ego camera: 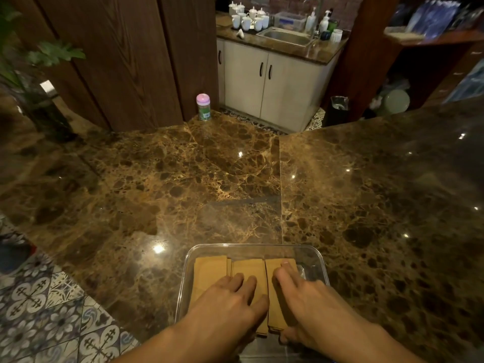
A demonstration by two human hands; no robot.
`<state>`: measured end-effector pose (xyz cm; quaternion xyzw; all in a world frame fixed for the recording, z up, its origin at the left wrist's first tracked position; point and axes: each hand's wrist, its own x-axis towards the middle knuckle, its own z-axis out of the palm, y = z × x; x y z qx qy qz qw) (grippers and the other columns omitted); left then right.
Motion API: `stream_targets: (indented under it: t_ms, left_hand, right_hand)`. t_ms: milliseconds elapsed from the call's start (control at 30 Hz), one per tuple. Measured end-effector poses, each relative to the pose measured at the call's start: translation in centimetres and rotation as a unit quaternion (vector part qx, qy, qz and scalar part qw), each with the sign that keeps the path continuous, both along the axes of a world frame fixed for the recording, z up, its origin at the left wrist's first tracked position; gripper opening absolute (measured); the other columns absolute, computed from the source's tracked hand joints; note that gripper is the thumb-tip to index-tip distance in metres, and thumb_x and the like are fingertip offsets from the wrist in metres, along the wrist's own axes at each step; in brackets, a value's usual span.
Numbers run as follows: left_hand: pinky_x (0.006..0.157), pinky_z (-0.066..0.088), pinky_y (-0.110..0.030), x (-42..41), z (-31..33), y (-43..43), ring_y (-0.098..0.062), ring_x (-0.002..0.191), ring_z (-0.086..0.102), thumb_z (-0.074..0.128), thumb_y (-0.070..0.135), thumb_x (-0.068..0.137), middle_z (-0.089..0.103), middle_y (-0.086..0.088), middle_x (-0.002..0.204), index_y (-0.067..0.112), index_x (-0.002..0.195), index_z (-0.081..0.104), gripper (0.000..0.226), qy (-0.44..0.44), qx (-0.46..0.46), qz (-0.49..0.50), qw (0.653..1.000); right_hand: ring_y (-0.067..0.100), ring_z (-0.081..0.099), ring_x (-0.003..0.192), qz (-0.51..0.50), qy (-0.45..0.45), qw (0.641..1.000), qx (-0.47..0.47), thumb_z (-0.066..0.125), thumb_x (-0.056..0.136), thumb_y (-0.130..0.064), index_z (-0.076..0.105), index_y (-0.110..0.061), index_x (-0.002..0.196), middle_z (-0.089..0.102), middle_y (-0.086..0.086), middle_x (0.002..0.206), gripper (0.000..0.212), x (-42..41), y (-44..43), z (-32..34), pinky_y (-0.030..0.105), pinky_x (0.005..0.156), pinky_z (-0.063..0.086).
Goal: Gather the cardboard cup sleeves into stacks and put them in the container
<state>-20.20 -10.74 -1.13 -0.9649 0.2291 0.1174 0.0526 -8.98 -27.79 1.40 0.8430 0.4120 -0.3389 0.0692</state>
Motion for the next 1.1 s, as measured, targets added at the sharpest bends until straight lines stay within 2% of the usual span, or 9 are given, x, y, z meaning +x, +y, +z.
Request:
stream_targets:
  t_ms: [67, 133, 233, 333, 500, 600, 800, 1000, 1100]
  left_hand:
    - [0.068, 0.056, -0.029, 0.0, -0.3, 0.2, -0.021, 0.087, 0.069, 0.075, 0.054, 0.073, 0.073, -0.008, 0.111, 0.023, 0.108, 0.069, 0.048, -0.01, -0.024, -0.007, 1.0]
    - [0.076, 0.058, -0.032, 0.1, -0.3, 0.3, -0.025, 0.096, 0.068, 0.073, 0.054, 0.076, 0.071, -0.011, 0.12, 0.021, 0.112, 0.067, 0.05, -0.005, -0.021, -0.001, 1.0]
    - [0.09, 0.058, -0.036, 0.0, -0.5, 0.2, -0.024, 0.095, 0.07, 0.07, 0.058, 0.074, 0.072, -0.008, 0.116, 0.023, 0.111, 0.068, 0.051, -0.044, -0.001, 0.018, 0.999]
    - [0.105, 0.05, -0.051, -0.3, -0.6, 0.3, -0.025, 0.103, 0.068, 0.058, 0.065, 0.084, 0.071, -0.005, 0.115, 0.026, 0.111, 0.069, 0.049, -0.081, -0.016, 0.05, 0.995]
    - [0.104, 0.037, -0.074, -2.3, -1.5, 1.4, -0.038, 0.127, 0.061, 0.038, 0.078, 0.095, 0.068, -0.01, 0.132, 0.029, 0.125, 0.069, 0.066, -0.064, -0.067, 0.138, 0.986]
    - [0.105, 0.026, -0.075, -2.7, -1.6, 1.9, -0.039, 0.13, 0.058, 0.039, 0.08, 0.094, 0.066, -0.012, 0.135, 0.027, 0.128, 0.068, 0.069, -0.054, -0.067, 0.166, 0.982]
    - [0.107, 0.029, -0.079, -1.5, -1.4, 2.5, -0.039, 0.134, 0.054, 0.037, 0.081, 0.094, 0.062, -0.012, 0.138, 0.026, 0.129, 0.065, 0.071, -0.056, -0.062, 0.17, 0.982]
    - [0.109, 0.03, -0.076, -1.1, -0.5, 2.3, -0.034, 0.137, 0.052, 0.035, 0.079, 0.096, 0.063, -0.007, 0.139, 0.03, 0.129, 0.065, 0.066, -0.045, -0.08, 0.18, 0.979]
    - [0.116, 0.032, -0.064, -0.3, 1.2, 2.7, -0.022, 0.136, 0.051, 0.031, 0.078, 0.098, 0.061, 0.0, 0.141, 0.032, 0.128, 0.067, 0.066, -0.063, -0.158, 0.208, 0.963]
  right_hand:
    - [0.038, 0.059, 0.128, 0.0, 0.0, 1.0, -0.005, 0.084, 0.085, -0.042, 0.027, -0.02, 0.147, 0.002, 0.01, 0.176, 0.088, 0.0, -0.1, -0.2, 0.045, 0.1, 0.054]
    - [0.039, 0.056, 0.132, 0.002, 0.0, 1.0, -0.01, 0.083, 0.086, -0.044, 0.024, -0.02, 0.152, -0.003, 0.009, 0.176, 0.092, 0.1, 0.0, -0.3, 0.045, 0.103, 0.053]
    - [0.039, 0.056, 0.132, 0.003, -0.012, 1.0, -0.013, 0.082, 0.087, -0.047, 0.021, -0.022, 0.155, -0.005, 0.009, 0.176, 0.095, 0.0, 0.1, -0.3, 0.045, 0.102, 0.052]
    - [0.039, 0.058, 0.129, -0.002, -0.026, 1.0, -0.006, 0.08, 0.086, -0.051, 0.022, -0.022, 0.155, -0.007, 0.01, 0.176, 0.095, -0.2, 0.1, -0.4, 0.045, 0.1, 0.052]
    - [0.038, 0.056, 0.13, -0.03, -0.015, 0.999, 0.017, 0.078, 0.082, -0.059, 0.028, -0.027, 0.149, -0.006, 0.006, 0.175, 0.09, -0.4, -0.3, -0.3, 0.045, 0.101, 0.052]
    - [0.037, 0.056, 0.131, -0.031, -0.02, 0.999, 0.026, 0.078, 0.08, -0.062, 0.03, -0.029, 0.146, -0.001, 0.008, 0.175, 0.089, -0.4, -0.3, -0.4, 0.043, 0.102, 0.053]
    - [0.032, 0.053, 0.132, -0.051, -0.042, 0.996, 0.062, 0.078, 0.07, -0.072, 0.036, -0.034, 0.139, 0.018, 0.003, 0.166, 0.089, 0.0, -0.6, -0.7, 0.043, 0.101, 0.053]
    - [0.029, 0.047, 0.139, -0.063, -0.038, 0.993, 0.09, 0.078, 0.065, -0.078, 0.035, -0.034, 0.144, 0.013, -0.001, 0.168, 0.1, 0.3, -0.8, -0.7, 0.039, 0.107, 0.049]
    - [0.017, 0.053, 0.13, -0.077, -0.067, 0.987, 0.12, 0.059, 0.07, -0.09, 0.038, -0.034, 0.146, 0.039, -0.005, 0.157, 0.097, 0.5, -0.6, 0.6, 0.034, 0.106, 0.051]
